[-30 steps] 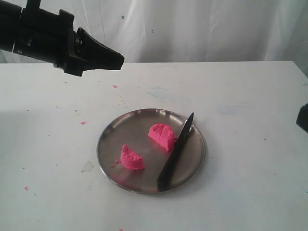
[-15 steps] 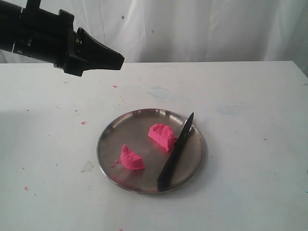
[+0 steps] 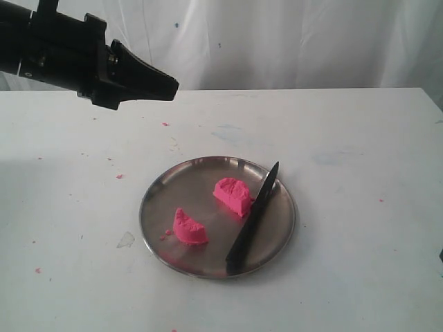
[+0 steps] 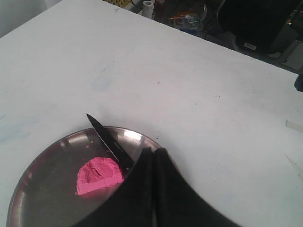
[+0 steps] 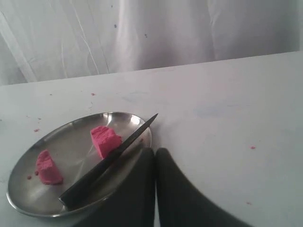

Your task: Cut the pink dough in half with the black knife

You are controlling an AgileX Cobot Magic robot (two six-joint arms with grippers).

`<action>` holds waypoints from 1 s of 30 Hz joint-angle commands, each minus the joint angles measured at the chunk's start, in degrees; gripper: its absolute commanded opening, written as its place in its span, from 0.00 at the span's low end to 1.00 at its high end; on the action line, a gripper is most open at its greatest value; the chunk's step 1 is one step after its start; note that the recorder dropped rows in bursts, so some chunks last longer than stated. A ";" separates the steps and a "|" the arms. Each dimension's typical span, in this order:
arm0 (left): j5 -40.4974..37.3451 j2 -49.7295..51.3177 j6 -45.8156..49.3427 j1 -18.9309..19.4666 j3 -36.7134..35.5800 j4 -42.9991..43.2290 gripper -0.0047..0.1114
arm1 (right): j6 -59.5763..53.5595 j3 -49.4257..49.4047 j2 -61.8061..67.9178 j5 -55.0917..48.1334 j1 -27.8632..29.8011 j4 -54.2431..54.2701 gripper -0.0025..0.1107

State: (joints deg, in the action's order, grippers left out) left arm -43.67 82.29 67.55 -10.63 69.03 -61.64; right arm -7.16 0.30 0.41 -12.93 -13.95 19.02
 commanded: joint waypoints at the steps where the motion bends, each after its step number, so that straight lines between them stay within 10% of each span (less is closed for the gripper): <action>1: -0.47 -0.63 -0.34 0.20 -0.36 -0.84 0.04 | -0.13 -0.30 -0.41 0.19 0.31 -1.49 0.02; 18: 2.58 0.11 -0.34 -0.34 -0.36 1.25 0.04 | -0.13 -0.30 -0.41 0.30 0.31 -1.01 0.02; 23: 13.92 -4.27 -0.34 -8.22 -0.36 15.24 0.04 | -0.13 -0.30 -0.41 0.30 0.31 -1.01 0.02; 30: 20.02 -14.23 -0.34 -19.07 -1.29 11.34 0.04 | -0.13 -0.30 -0.41 0.30 0.31 -1.01 0.02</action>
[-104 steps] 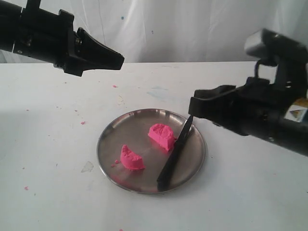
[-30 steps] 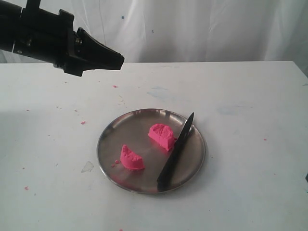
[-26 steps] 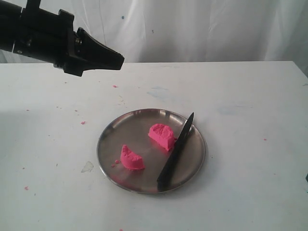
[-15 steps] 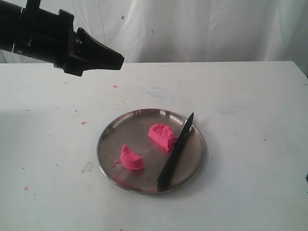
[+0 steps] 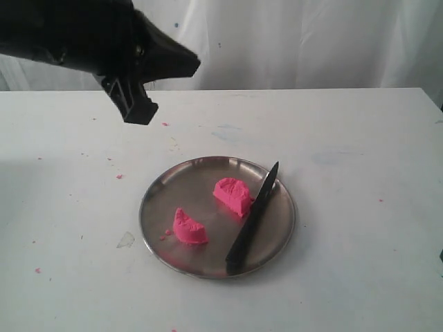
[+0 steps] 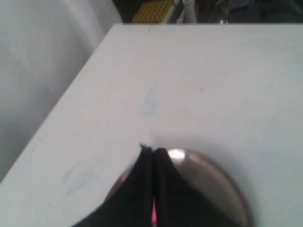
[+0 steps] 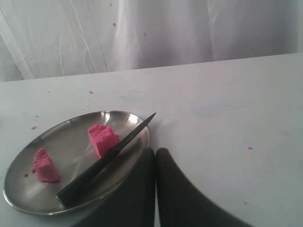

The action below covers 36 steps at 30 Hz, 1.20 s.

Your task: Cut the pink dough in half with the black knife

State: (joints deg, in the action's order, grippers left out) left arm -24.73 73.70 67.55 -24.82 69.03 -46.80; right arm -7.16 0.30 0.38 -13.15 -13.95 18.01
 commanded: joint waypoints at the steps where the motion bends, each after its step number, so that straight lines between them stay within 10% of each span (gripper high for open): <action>1: 1.08 -7.37 -0.34 -5.75 -2.54 -4.26 0.04 | -0.13 -0.30 -0.38 0.52 0.31 0.00 0.02; 8: 19.88 -20.33 -10.03 -6.68 -20.75 -5.70 0.04 | -0.13 -0.30 -0.38 0.52 0.31 0.00 0.02; 15: 32.08 -34.13 -38.88 -4.90 -43.29 13.19 0.04 | -0.13 -0.30 -0.38 0.52 0.31 0.00 0.02; 36: 18.94 -68.08 -60.36 8.71 -67.30 29.54 0.04 | -0.13 -0.30 -0.38 0.52 0.31 0.00 0.02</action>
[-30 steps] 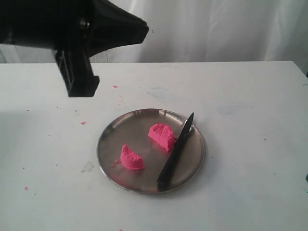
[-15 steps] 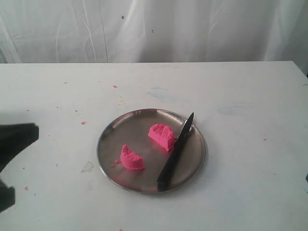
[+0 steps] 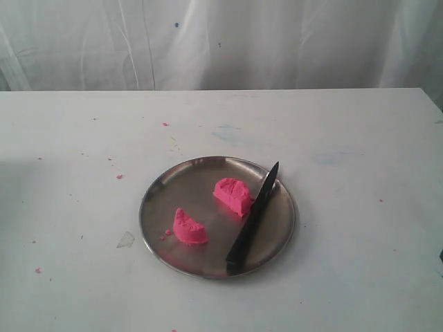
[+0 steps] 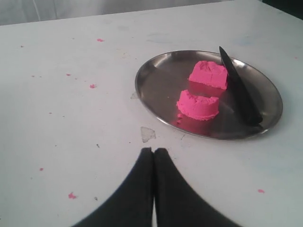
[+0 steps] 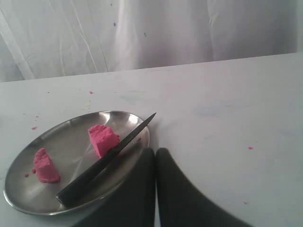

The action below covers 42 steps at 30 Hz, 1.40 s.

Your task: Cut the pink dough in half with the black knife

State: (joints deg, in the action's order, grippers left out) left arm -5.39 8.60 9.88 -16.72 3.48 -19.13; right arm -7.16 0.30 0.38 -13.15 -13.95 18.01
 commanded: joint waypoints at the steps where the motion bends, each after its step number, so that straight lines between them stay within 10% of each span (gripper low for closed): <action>1: -0.26 -3.77 -2.69 0.62 -2.31 2.03 0.04 | -0.13 -0.30 -0.38 0.52 0.31 0.00 0.02; 33: -1.70 -8.60 -8.61 0.86 -3.48 6.75 0.04 | -0.13 -0.30 -0.38 0.43 0.31 0.00 0.02; 42: -1.70 -8.60 -8.61 12.13 -3.48 6.75 0.04 | -0.13 -0.30 -0.38 0.43 0.31 0.00 0.02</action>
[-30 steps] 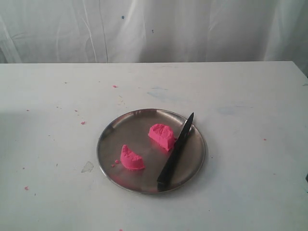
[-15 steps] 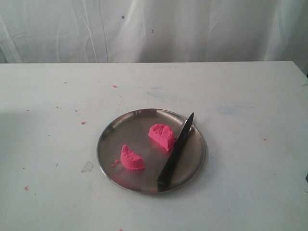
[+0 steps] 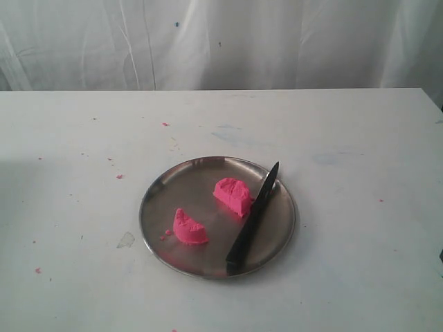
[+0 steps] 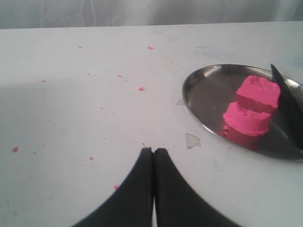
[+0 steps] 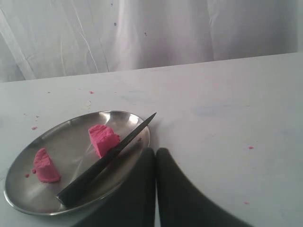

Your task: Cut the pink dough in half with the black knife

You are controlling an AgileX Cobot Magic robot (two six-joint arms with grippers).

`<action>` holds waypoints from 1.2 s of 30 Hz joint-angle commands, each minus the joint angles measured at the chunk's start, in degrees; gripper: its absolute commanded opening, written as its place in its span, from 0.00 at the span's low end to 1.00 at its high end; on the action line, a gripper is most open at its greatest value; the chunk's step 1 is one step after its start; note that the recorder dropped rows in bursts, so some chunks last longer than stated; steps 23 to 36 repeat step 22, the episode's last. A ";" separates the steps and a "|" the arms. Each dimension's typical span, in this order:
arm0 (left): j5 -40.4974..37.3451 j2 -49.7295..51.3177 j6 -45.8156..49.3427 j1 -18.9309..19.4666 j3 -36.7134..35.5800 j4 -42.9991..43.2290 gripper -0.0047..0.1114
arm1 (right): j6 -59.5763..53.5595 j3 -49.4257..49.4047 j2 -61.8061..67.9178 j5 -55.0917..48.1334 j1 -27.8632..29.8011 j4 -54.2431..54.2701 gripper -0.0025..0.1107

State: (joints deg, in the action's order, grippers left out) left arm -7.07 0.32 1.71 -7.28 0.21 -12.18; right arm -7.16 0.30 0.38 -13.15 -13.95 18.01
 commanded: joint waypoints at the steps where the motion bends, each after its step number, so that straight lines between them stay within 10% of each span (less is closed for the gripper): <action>1: -0.02 -0.32 -0.44 3.46 -0.21 -0.20 0.04 | -0.13 -0.30 -0.38 0.43 0.31 0.00 0.02; 36: -0.02 -0.32 -0.44 3.50 -0.21 -0.20 0.04 | -0.13 -0.30 -0.38 0.43 0.31 0.00 0.02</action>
